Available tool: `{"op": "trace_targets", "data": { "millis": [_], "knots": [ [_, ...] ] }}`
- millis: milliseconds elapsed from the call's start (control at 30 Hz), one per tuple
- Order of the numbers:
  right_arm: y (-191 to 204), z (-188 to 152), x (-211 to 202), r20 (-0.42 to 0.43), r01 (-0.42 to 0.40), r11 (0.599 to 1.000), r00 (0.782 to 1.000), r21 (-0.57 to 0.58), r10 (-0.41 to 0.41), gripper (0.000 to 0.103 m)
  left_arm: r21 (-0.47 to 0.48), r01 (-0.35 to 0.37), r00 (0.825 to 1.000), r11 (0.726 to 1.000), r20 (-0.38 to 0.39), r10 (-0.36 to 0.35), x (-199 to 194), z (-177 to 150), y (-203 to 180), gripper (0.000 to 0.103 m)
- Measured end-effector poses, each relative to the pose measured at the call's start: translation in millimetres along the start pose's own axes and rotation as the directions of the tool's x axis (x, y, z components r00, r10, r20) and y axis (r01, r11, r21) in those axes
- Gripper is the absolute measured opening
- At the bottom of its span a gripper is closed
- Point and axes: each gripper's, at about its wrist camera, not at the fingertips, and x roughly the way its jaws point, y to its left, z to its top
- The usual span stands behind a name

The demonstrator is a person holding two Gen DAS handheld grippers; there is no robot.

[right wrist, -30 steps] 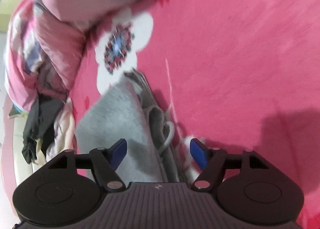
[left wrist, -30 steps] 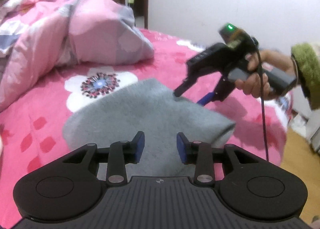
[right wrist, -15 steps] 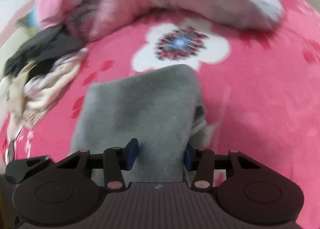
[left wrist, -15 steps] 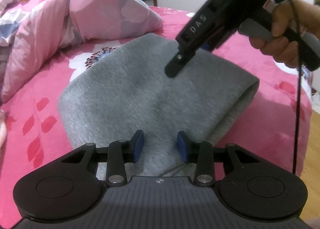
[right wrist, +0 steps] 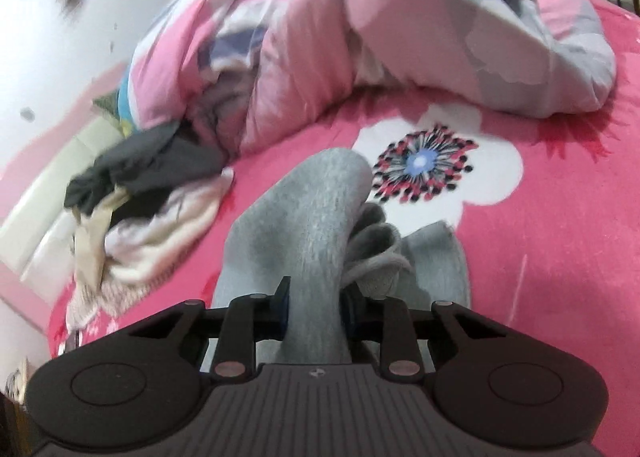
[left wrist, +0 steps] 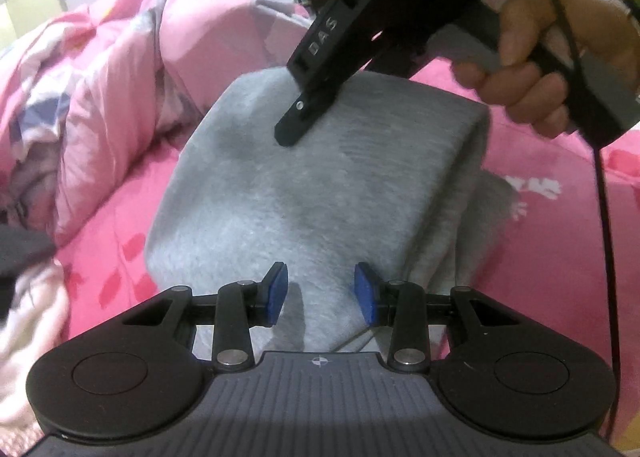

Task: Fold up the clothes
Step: 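Open both grippers and lift them off the folded sweatpants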

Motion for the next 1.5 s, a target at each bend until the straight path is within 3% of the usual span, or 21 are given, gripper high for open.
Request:
{"op": "trace_targets", "data": {
  "millis": [133, 233, 267, 300, 500, 567, 700, 800, 933, 1033, 1100, 1167, 1200, 1267, 1400, 1500],
  "knots": [
    [-45.0, -8.0, -0.9, -0.007, -0.027, 0.979, 1.000, 0.202, 0.029, 0.029, -0.012, 0.041, 0.999, 0.999, -0.020, -0.041, 8.8, 0.5, -1.4, 0.037],
    [-71.4, -13.8, -3.0, -0.015, -0.036, 0.947, 0.999, 0.318, 0.043, 0.044, -0.011, 0.055, 0.998, 0.998, -0.020, -0.055, 11.2, -1.4, -2.6, 0.037],
    [-74.1, -14.5, -4.7, -0.025, -0.030, 0.942, 0.999, 0.333, 0.041, 0.055, -0.011, 0.059, 0.998, 0.998, -0.022, -0.059, 11.9, -1.9, -1.8, 0.037],
    [-73.7, -14.5, -8.2, -0.035, -0.024, 0.940, 0.999, 0.339, 0.038, 0.060, -0.017, 0.066, 0.997, 0.998, -0.024, -0.067, 12.6, -1.5, 0.8, 0.037],
    [-65.6, -21.6, -34.3, -0.093, 0.019, 0.940, 0.996, 0.340, 0.014, 0.064, -0.026, 0.120, 0.993, 0.992, -0.019, -0.121, 6.1, -5.8, 7.1, 0.037],
    [-63.7, -27.3, -37.8, -0.108, 0.067, 0.949, 0.994, 0.307, -0.035, 0.056, -0.023, 0.139, 0.990, 0.990, -0.010, -0.139, 5.6, -8.3, 9.6, 0.037],
    [-69.4, -27.8, -37.3, -0.145, 0.145, 0.947, 0.984, 0.286, -0.106, 0.062, -0.025, 0.170, 0.985, 0.985, -0.001, -0.170, 4.6, -6.8, 13.7, 0.038],
    [-52.7, -13.6, -59.1, -0.068, 0.190, 0.960, 0.981, 0.206, -0.180, 0.062, -0.082, 0.189, 0.982, 0.979, -0.004, -0.190, -7.9, 3.7, 21.8, 0.038],
    [-1.8, 9.1, -73.0, 0.089, 0.236, 0.969, 0.969, -0.078, -0.229, 0.054, -0.232, 0.200, 0.980, 0.952, 0.054, -0.193, -23.5, 20.4, 48.1, 0.040],
    [26.6, 24.1, -41.5, 0.126, 0.216, 0.930, 0.974, -0.298, -0.186, 0.044, -0.253, 0.113, 0.992, 0.961, 0.076, -0.097, -7.7, 27.5, 63.4, 0.042],
    [31.5, 30.9, -9.8, 0.117, 0.184, 0.905, 0.982, -0.384, -0.149, 0.030, -0.263, 0.047, 0.997, 0.964, 0.070, -0.030, 16.6, 27.3, 73.8, 0.042],
    [21.1, 34.4, 25.6, 0.081, 0.184, 0.894, 0.983, -0.408, -0.165, 0.025, -0.292, -0.001, 0.999, 0.956, 0.045, 0.015, 45.7, 24.6, 85.1, 0.042],
    [9.1, 35.7, 43.6, 0.045, 0.200, 0.902, 0.979, -0.383, -0.198, 0.016, -0.311, 0.002, 1.000, 0.950, 0.013, 0.002, 61.7, 20.3, 91.3, 0.042],
    [-14.0, 37.0, 61.7, 0.014, 0.210, 0.930, 0.976, -0.301, -0.215, 0.014, -0.314, 0.009, 1.000, 0.950, 0.001, -0.010, 81.9, 11.2, 94.7, 0.043],
    [-7.2, 40.3, 52.5, 0.023, 0.283, 0.908, 0.957, -0.310, -0.290, 0.014, -0.313, 0.020, 1.000, 0.949, 0.025, -0.013, 76.5, 10.0, 96.6, 0.044],
    [6.2, 40.8, 16.9, 0.048, 0.310, 0.902, 0.949, -0.300, -0.310, 0.015, -0.342, 0.040, 0.999, 0.939, 0.032, -0.031, 51.6, 9.5, 105.7, 0.044]
  ]
}}
